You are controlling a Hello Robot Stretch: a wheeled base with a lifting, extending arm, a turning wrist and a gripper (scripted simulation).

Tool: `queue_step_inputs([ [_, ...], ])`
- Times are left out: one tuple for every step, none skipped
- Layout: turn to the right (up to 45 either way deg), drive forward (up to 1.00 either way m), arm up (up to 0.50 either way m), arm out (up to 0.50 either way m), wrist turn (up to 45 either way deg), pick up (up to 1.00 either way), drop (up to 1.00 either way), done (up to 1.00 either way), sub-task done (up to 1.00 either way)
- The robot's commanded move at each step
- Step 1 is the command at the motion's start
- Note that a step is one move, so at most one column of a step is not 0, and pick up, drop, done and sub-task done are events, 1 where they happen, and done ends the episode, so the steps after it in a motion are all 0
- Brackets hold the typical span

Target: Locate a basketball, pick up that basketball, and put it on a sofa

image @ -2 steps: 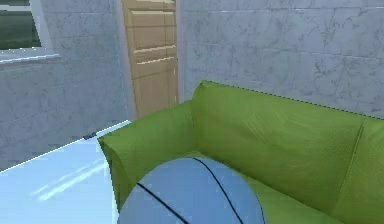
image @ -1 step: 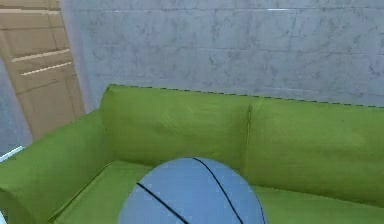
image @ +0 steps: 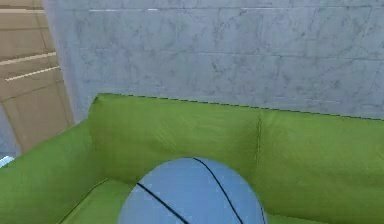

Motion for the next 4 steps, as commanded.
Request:
queue_step_inputs([
  [-39.0,0.00,0.00,0.00,0.0,0.00,0.00,0.00,0.00],
  [0.0,0.00,0.00,0.36,0.0,0.00,0.00,0.00,0.00],
  [0.0,0.00,0.00,0.00,45.0,0.00,0.00,0.00,0.00],
  [0.0,0.00,0.00,0.00,15.0,0.00,0.00,0.00,0.00],
])
